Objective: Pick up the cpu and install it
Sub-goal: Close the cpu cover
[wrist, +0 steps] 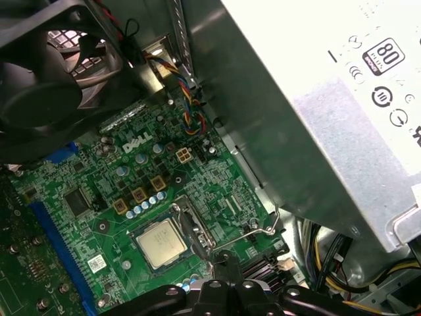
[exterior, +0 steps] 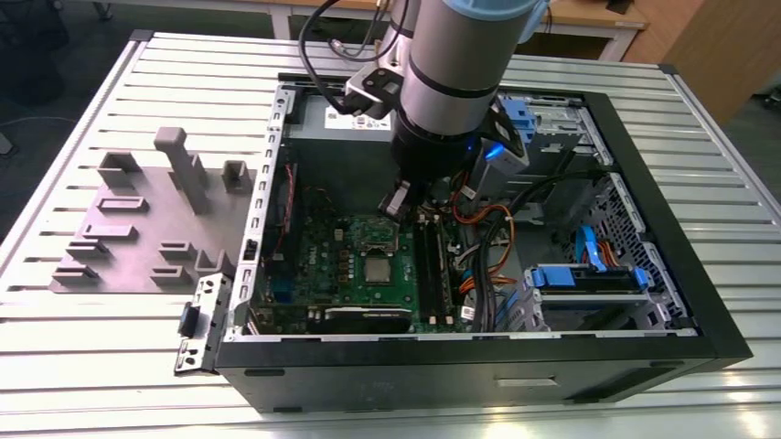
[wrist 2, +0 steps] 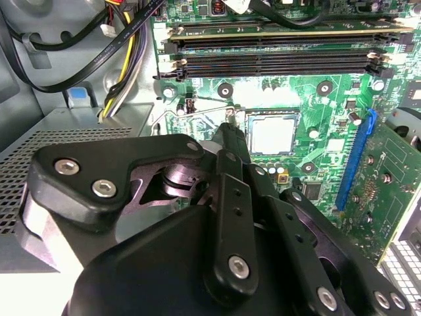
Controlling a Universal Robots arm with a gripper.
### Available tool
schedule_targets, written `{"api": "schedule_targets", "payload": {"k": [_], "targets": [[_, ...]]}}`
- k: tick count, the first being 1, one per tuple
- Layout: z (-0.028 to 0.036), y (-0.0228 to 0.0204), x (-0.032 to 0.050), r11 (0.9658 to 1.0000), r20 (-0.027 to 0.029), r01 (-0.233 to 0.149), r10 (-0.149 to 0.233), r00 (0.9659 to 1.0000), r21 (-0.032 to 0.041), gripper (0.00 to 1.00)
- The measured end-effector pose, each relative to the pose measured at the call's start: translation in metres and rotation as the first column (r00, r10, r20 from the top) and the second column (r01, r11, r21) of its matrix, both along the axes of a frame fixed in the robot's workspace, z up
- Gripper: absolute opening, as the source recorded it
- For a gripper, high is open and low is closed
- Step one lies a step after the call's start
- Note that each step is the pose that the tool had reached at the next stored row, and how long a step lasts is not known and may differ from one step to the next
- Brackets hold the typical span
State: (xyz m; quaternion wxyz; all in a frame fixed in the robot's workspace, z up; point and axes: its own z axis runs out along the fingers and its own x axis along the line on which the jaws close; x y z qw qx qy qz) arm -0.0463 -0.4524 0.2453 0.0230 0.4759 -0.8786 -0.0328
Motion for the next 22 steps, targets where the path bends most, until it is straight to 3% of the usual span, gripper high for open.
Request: {"api": "schedule_targets", "payload": {"k": [22], "targets": [[0.0000, -0.0057, 0.0000, 1.0000, 0.0000, 0.000, 0.000, 1.0000, 0.0001, 0.11]]}}
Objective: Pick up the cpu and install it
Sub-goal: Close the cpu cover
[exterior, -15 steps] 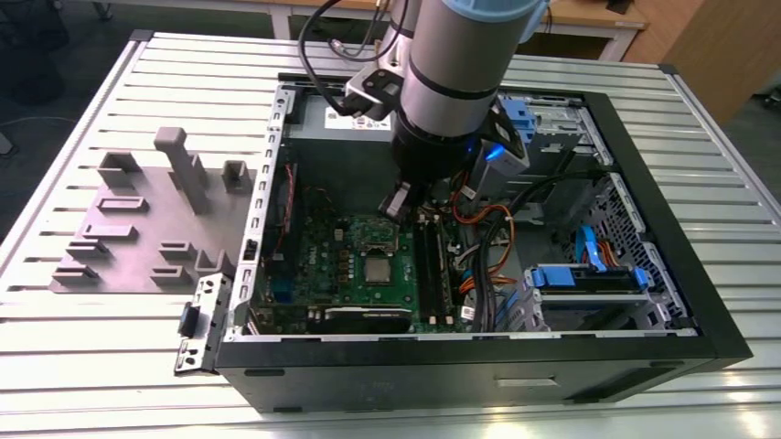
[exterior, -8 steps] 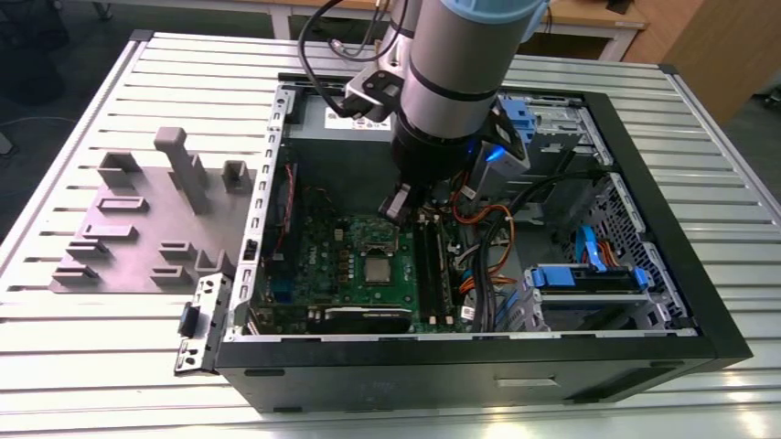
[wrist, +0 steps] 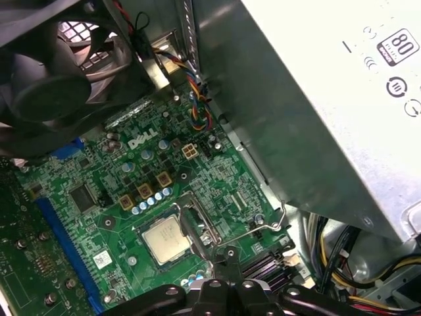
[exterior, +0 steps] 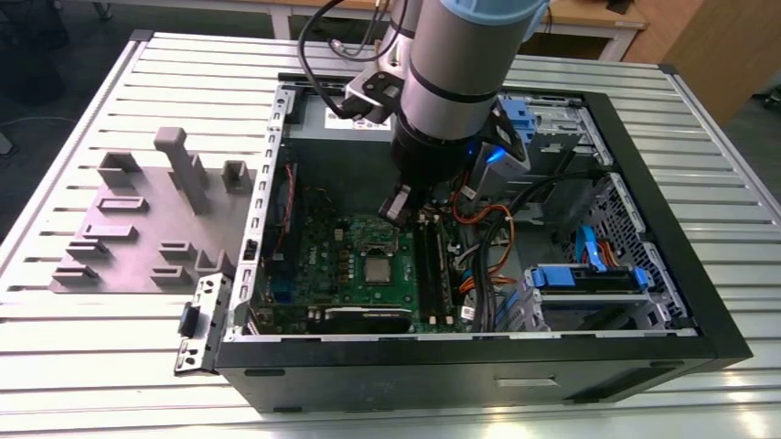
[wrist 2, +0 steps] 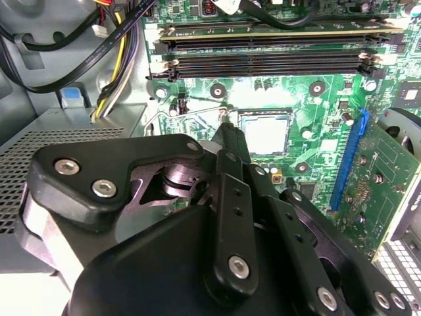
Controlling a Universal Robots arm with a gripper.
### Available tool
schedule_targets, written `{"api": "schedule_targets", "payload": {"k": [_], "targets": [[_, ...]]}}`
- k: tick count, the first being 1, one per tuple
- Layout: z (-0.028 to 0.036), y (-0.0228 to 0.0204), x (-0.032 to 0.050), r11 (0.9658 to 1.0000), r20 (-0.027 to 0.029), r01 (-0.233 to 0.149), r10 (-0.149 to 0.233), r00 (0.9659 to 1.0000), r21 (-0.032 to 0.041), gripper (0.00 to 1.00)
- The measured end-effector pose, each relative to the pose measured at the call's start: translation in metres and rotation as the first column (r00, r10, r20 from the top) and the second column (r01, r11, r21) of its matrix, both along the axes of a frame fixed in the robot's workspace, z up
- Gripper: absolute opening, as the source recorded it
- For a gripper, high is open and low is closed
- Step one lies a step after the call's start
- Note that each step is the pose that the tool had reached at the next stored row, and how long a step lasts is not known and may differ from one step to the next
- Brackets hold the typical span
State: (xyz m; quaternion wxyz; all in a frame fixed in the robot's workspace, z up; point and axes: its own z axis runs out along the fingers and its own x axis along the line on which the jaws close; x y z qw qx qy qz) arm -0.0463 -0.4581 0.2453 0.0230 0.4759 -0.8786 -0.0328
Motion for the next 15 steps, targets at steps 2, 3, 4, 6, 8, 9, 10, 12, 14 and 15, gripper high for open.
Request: {"api": "schedule_targets", "payload": {"k": [2, 3, 4, 6, 8, 9, 10, 12, 14, 15], "targets": [[0.0000, -0.0003, 0.0000, 1.0000, 0.0000, 0.000, 0.000, 1.0000, 0.0000, 0.11], [0.0000, -0.0012, 0.0000, 1.0000, 0.0000, 0.000, 0.000, 1.0000, 0.0000, 0.11], [0.0000, -0.0013, 0.0000, 1.0000, 0.0000, 0.000, 0.000, 1.0000, 0.0000, 0.11], [0.0000, -0.0014, 0.0000, 1.0000, 0.0000, 0.000, 0.000, 1.0000, 0.0000, 0.11], [0.0000, -0.0014, 0.0000, 1.0000, 0.0000, 0.000, 0.000, 1.0000, 0.0000, 0.11], [0.0000, -0.0016, 0.0000, 1.0000, 0.0000, 0.000, 0.000, 1.0000, 0.0000, 0.11], [0.0000, -0.0018, 0.0000, 1.0000, 0.0000, 0.000, 0.000, 1.0000, 0.0000, 0.11], [0.0000, -0.0020, 0.0000, 1.0000, 0.0000, 0.000, 0.000, 1.0000, 0.0000, 0.11], [0.0000, -0.0024, 0.0000, 1.0000, 0.0000, 0.000, 0.000, 1.0000, 0.0000, 0.11], [0.0000, -0.0026, -0.0001, 1.0000, 0.0000, -0.001, 0.001, 1.0000, 0.0001, 0.11]]}}
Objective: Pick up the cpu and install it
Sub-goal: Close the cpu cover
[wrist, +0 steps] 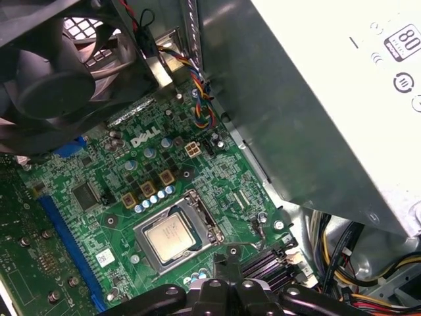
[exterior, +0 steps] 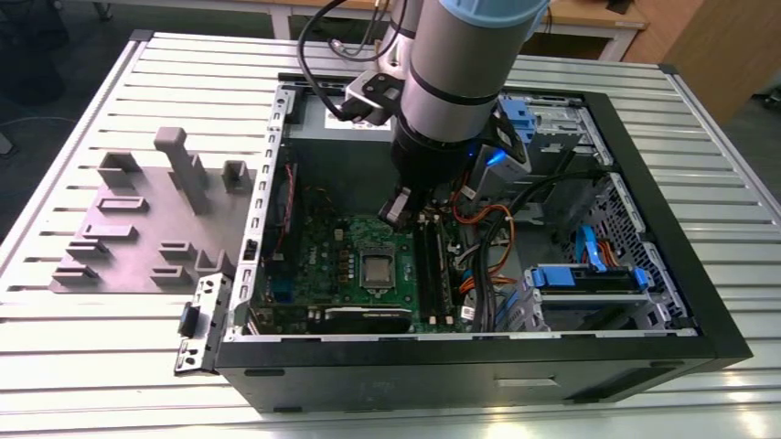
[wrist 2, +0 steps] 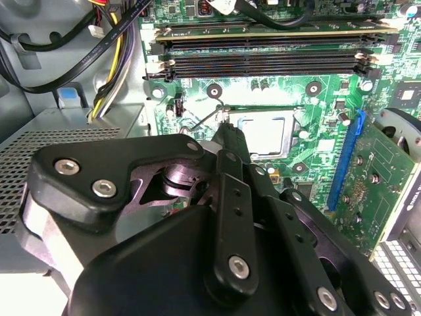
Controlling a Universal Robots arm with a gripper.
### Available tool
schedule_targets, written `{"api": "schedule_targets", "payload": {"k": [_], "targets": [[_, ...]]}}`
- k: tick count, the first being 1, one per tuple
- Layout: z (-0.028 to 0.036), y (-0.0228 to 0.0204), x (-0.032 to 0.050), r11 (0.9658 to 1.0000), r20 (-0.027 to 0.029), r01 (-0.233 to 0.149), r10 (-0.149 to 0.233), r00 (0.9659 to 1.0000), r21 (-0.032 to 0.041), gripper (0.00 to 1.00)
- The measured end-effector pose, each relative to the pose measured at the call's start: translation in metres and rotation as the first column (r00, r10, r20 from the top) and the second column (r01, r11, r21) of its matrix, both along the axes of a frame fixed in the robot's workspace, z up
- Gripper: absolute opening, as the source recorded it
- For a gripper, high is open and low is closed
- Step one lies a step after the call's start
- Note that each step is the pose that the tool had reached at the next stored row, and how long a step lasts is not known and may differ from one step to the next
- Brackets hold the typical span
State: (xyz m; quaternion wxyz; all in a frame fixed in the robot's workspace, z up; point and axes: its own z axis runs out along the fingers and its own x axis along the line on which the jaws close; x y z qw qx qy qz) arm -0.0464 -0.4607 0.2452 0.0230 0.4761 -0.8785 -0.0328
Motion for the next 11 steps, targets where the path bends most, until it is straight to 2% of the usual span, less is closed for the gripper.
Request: {"api": "schedule_targets", "payload": {"k": [11], "targets": [[0.0000, -0.0005, -0.0004, 1.0000, 0.0000, -0.001, 0.001, 1.0000, 0.0000, 0.11]]}}
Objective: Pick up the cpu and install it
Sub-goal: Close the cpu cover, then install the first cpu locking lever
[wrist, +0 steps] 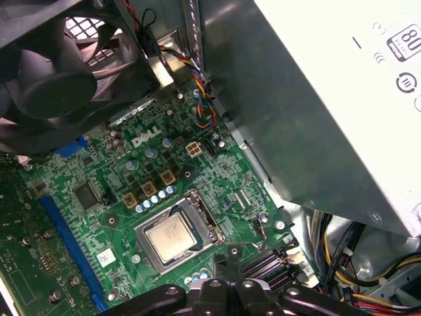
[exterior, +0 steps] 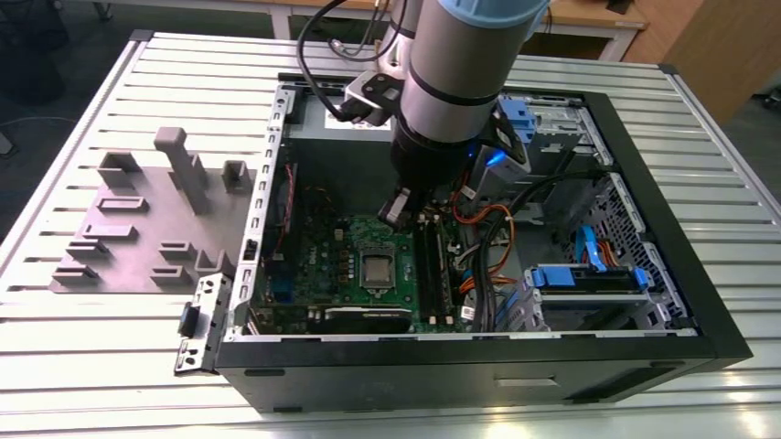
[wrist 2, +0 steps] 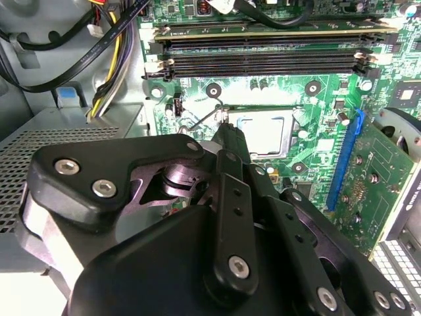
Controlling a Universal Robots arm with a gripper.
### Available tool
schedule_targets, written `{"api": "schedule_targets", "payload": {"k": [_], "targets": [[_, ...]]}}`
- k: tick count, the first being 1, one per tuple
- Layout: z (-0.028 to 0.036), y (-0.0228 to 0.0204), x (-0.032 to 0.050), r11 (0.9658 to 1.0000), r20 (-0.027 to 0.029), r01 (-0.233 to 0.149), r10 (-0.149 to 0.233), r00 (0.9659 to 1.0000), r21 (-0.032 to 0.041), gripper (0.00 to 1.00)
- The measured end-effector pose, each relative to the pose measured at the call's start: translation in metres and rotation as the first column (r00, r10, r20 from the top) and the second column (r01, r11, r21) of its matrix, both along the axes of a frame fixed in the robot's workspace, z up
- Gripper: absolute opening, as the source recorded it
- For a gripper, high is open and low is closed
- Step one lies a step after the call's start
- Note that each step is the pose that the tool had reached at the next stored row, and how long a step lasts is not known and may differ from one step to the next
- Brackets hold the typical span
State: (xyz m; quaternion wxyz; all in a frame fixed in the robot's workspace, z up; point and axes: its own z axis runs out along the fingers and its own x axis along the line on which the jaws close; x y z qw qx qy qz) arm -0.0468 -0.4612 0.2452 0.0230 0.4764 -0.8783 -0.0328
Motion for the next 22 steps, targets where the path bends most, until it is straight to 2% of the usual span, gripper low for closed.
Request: {"api": "schedule_targets", "payload": {"k": [2, 6, 7, 11, 12, 22], "targets": [[-0.0001, -0.0011, -0.0027, 1.0000, 0.0001, 0.000, 0.000, 1.0000, -0.0002, 0.11], [-0.0018, -0.0035, -0.0150, 1.0000, 0.0000, 0.000, 0.000, 1.0000, -0.0003, 0.11], [-0.0022, -0.0051, -0.0168, 1.0000, -0.0001, 0.000, 0.000, 1.0000, -0.0004, 0.11], [-0.0029, -0.0164, -0.0221, 1.0000, -0.0001, 0.000, 0.000, 1.0000, -0.0003, 0.11], [-0.0030, -0.0177, -0.0226, 1.0000, -0.0001, 0.000, 0.000, 1.0000, -0.0003, 0.11], [-0.0030, -0.0182, -0.0229, 1.0000, -0.0001, 0.000, 0.000, 1.0000, -0.0003, 0.11]]}}
